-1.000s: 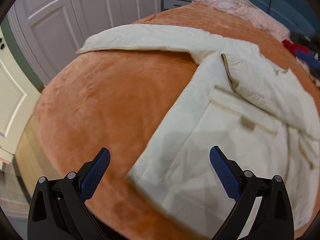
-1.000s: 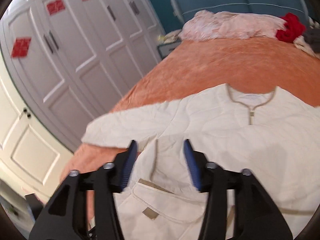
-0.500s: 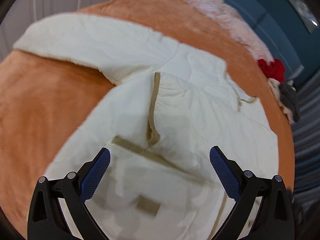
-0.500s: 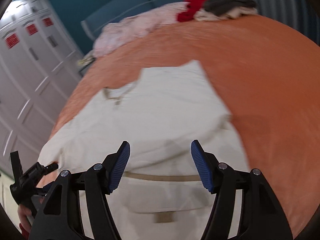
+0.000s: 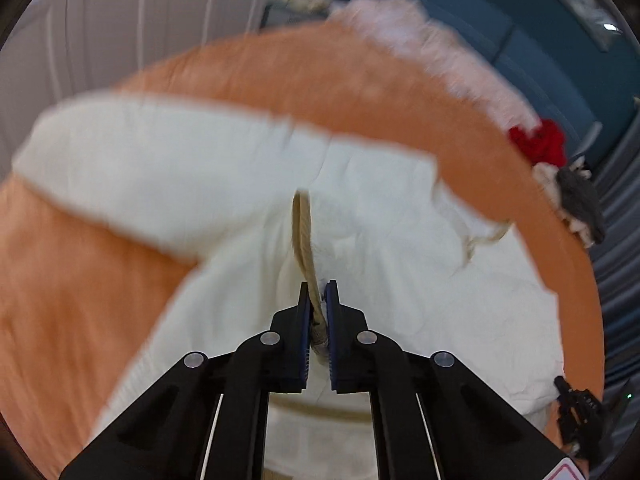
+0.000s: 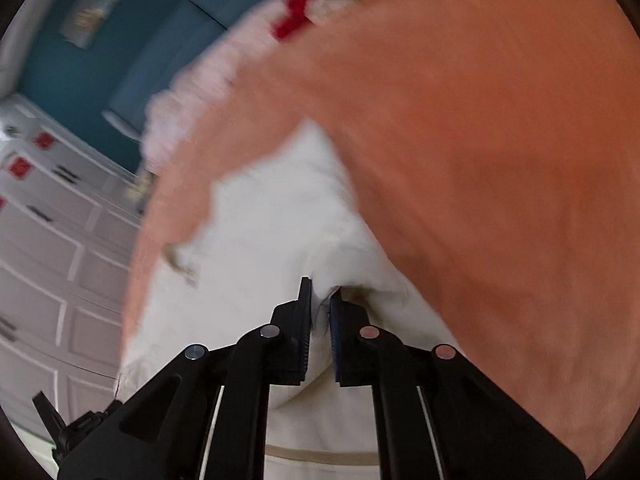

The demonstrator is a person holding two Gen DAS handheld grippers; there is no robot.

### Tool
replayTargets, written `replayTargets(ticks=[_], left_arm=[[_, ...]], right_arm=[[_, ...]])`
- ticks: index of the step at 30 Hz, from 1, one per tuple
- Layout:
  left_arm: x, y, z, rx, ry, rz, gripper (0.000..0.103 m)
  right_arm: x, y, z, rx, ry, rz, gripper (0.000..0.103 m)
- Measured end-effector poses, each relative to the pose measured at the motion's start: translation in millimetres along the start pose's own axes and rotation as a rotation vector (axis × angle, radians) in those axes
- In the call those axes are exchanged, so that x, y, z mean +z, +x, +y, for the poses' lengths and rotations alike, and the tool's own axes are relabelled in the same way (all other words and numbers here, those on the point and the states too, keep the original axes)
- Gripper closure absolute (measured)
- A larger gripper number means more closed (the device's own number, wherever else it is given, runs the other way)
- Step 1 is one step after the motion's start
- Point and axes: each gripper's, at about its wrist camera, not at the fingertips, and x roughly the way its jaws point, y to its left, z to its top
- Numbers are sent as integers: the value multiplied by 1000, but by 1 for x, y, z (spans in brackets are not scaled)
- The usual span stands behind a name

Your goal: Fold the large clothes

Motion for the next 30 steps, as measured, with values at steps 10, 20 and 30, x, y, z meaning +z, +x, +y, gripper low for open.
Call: replayTargets(ticks=[10, 20, 30], left_arm=[[-40, 61, 7, 188, 169, 50, 99], [-75, 81, -2, 310, 299, -61, 97], [-78, 79, -6, 310, 298, -80, 97]], right_arm=[[-31, 33, 9, -196, -259, 49, 97], [-52, 55, 8, -259, -359, 16, 95], [-63, -15, 88, -173, -403, -123, 84]])
